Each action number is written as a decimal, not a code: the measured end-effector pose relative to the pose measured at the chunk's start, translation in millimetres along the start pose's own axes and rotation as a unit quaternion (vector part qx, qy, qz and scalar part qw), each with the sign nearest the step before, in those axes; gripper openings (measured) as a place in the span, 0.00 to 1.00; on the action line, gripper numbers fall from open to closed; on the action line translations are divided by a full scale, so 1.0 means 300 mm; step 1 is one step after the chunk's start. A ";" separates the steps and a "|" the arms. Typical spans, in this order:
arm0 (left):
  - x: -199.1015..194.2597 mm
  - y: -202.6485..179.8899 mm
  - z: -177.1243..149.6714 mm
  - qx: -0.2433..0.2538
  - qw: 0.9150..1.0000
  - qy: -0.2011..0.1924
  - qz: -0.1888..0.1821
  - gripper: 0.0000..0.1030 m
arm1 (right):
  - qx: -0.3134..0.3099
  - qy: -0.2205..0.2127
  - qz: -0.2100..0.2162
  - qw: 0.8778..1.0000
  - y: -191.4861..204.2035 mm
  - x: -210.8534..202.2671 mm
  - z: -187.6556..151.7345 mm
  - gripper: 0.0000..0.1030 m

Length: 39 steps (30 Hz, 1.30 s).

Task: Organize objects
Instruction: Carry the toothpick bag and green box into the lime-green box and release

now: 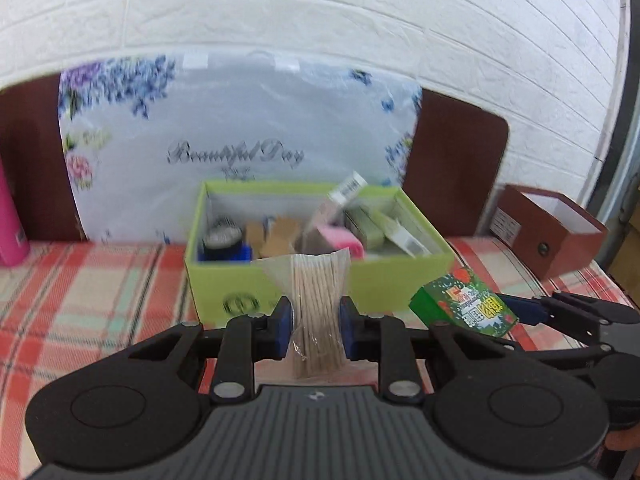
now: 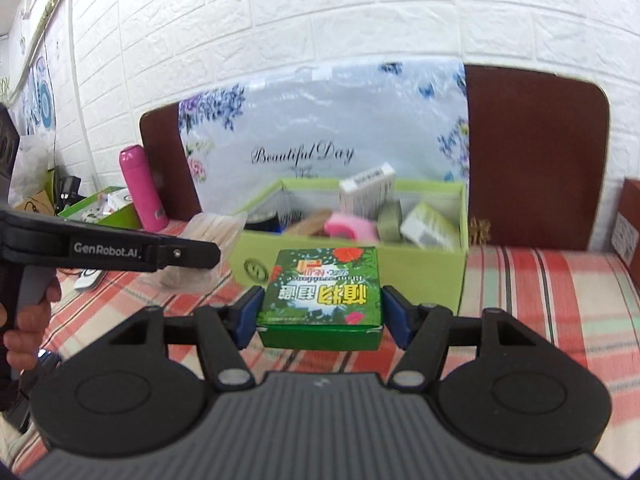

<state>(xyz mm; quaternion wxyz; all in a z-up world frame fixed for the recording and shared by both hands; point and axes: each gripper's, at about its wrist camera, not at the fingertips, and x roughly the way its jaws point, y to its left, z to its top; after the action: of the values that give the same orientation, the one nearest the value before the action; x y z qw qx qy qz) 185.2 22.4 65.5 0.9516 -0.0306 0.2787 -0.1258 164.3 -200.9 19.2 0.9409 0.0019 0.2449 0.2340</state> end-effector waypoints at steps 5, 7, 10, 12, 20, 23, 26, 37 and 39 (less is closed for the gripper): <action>0.121 0.047 0.123 -0.012 1.000 -0.004 0.018 0.25 | -0.024 -0.002 -0.039 0.999 -0.036 0.144 0.095 0.61; 0.171 0.068 0.154 -0.023 0.999 -0.001 0.023 0.25 | -0.033 0.005 -0.066 0.997 -0.062 0.213 0.122 0.61; 0.238 0.086 0.190 -0.024 0.999 0.000 0.028 0.25 | -0.031 0.020 -0.090 0.995 -0.112 0.314 0.155 0.61; 0.278 0.092 0.208 -0.021 0.999 0.001 0.031 0.25 | -0.033 0.022 -0.095 0.995 -0.130 0.373 0.174 0.61; 0.396 0.147 0.233 -0.026 0.999 0.009 0.046 0.25 | -0.043 0.027 -0.037 0.998 -0.125 0.568 0.198 0.61; 0.424 0.162 0.231 -0.026 0.998 0.015 0.046 0.25 | -0.052 0.018 -0.041 0.998 -0.117 0.585 0.194 0.61; 0.433 0.155 0.222 -0.018 0.999 0.009 0.035 0.28 | -0.062 0.010 -0.032 0.998 -0.119 0.579 0.190 0.75; 0.167 0.129 0.135 -0.057 0.995 -0.068 0.041 0.87 | -0.074 -0.049 -0.046 0.995 -0.050 0.287 0.068 1.00; 0.115 0.100 0.111 -0.059 0.994 -0.067 0.061 0.91 | -0.059 -0.045 -0.038 0.997 -0.039 0.231 0.038 1.00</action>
<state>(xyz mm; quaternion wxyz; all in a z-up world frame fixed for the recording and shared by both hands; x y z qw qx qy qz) 237.9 42.0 71.7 0.9704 -0.0784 0.2230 -0.0487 228.2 -179.5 -4.2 0.9576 -0.0520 0.1884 0.2119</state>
